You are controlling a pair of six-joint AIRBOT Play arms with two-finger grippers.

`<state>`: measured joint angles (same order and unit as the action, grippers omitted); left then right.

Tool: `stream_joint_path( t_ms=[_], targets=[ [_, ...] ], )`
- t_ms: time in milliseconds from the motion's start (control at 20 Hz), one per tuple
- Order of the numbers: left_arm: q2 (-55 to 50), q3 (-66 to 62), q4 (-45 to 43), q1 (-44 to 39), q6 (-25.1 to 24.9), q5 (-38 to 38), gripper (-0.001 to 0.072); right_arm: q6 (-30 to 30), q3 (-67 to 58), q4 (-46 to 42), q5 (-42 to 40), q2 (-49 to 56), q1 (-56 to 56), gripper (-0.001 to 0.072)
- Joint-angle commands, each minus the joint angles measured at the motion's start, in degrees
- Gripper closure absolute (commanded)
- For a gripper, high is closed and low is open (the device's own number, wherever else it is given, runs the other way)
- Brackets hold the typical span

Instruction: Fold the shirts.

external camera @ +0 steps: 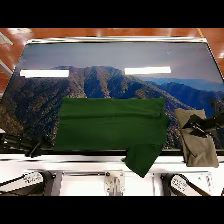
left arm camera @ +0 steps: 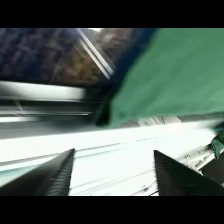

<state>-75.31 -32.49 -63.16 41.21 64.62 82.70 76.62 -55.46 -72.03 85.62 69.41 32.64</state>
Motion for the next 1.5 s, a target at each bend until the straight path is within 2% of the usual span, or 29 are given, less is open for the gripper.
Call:
stream_joint_path(
  t_ms=[0, 200, 450, 500, 550, 650, 750, 800, 850, 900, 1100, 1300, 1450],
  targets=[
    [0.2, 3.4, 1.3, 0.5, 0.0, -5.6, 0.0069, -0.5, 3.5, 1.5, -3.0, -0.2, 0.5, 0.0198],
    [0.2, 3.4, 6.1, 0.5, -0.8, -7.6, 0.0089, -0.5, 3.8, 1.5, -3.1, -0.2, 0.5, 0.0198],
    [0.2, 4.0, 7.4, -2.6, -0.4, -9.8, 0.0099, -0.4, 3.8, 1.5, -3.2, -0.2, 0.5, 0.0198],
    [0.2, 4.5, 7.5, -3.7, -0.4, -10.6, 0.0136, -0.4, 3.8, 1.5, -3.2, -0.2, 0.5, 0.0198],
    [0.2, 5.2, 7.5, -4.7, -0.4, -11.7, 0.023, -0.5, 3.8, 1.5, -3.2, -0.2, 0.5, 0.0199],
    [-0.4, 6.2, 7.5, -5.7, -0.4, -12.2, 0.0247, -0.5, 3.8, 1.4, -3.1, -0.2, 0.5, 0.0198],
    [-0.7, 6.4, 7.5, -5.6, -0.5, -11.8, 0.0505, -0.4, 3.8, 0.5, -3.1, -0.2, 0.5, 0.0198],
    [-0.7, 6.3, 7.5, -5.5, -0.5, -11.6, 0.0588, -0.5, 3.9, -0.2, -2.9, -0.2, 0.5, 0.0199],
    [-0.7, 6.1, 7.5, -5.4, -0.5, -11.5, 0.0613, -0.5, 4.5, -0.7, -2.4, -0.2, 0.5, 0.0199],
    [-0.6, 5.9, 7.5, -5.2, -0.5, -11.4, 0.0668, -0.9, 5.8, -0.9, -2.0, -0.2, 0.4, 0.0199],
    [-0.5, 4.5, 7.5, -5.2, -1.4, -9.6, 0.0669, -7.4, 16.9, 2.1, -3.7, -0.2, -3.1, 0.0198],
    [-0.5, 3.9, 7.5, -5.2, -1.4, -7.4, 0.0669, -6.0, 24.9, 3.3, -13.5, -0.2, -11.2, 0.0199],
    [-0.5, 3.9, 7.5, -5.2, -1.4, -7.4, 0.0669, -5.5, 26.6, 3.6, -14.6, -0.2, -14.0, 0.0199]
  ],
)
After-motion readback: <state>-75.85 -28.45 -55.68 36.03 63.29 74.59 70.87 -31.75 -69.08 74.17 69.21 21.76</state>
